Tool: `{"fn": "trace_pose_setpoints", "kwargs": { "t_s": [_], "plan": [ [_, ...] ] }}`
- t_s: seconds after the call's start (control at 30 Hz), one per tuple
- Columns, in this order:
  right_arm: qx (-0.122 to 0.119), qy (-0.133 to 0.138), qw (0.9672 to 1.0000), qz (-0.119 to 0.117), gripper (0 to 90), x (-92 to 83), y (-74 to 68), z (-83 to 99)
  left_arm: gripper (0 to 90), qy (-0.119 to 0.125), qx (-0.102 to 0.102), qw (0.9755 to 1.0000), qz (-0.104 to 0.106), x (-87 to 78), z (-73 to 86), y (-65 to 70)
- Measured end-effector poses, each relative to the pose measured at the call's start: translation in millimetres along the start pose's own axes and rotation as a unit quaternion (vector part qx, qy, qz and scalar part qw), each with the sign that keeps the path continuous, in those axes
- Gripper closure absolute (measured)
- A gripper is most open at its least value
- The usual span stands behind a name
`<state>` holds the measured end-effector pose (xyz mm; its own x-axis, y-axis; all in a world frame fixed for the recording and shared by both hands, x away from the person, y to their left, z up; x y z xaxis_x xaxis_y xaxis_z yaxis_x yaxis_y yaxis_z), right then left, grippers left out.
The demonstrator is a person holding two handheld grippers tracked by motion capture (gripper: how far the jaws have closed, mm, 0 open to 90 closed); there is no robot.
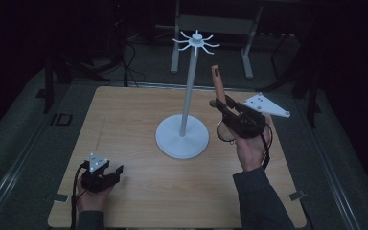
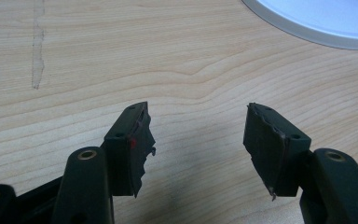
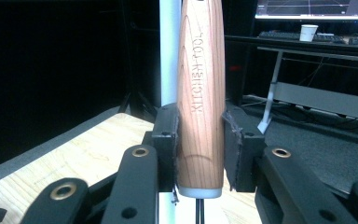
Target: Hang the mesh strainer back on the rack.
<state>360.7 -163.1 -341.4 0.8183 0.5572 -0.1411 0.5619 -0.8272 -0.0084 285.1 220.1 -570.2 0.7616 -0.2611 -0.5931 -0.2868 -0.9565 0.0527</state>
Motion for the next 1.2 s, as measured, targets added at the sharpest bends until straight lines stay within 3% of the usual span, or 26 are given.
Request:
{"fn": "trace_pose_setpoints", "kwargs": {
  "t_s": [0.93, 1.2],
  "plan": [
    [0.005, 0.029, 0.9995, -0.005, 68.9, -5.7, -2.5, -20.5, 41.4, 0.0, -0.001, 1.0, 0.0, -0.1, 0.2, 0.1],
    [0.011, 0.043, 0.9989, -0.016, 68.8, -7.0, -5.0, -27.7, 41.4, -0.001, -0.001, 1.0, -0.001, -0.1, 0.3, 0.0]
  ]
}}
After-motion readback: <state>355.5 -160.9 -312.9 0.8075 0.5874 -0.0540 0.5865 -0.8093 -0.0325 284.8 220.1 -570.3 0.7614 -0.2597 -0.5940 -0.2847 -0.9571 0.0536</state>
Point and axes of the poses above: each handheld gripper's, and its own axes: x roughly forward along the jaws, z roughly out of its underside, y roughly to its right, the point moved 4 cm from there along x, roughly forward along the jaws, and after that the axes turned 3 degrees about y, right-handed, at the moved point
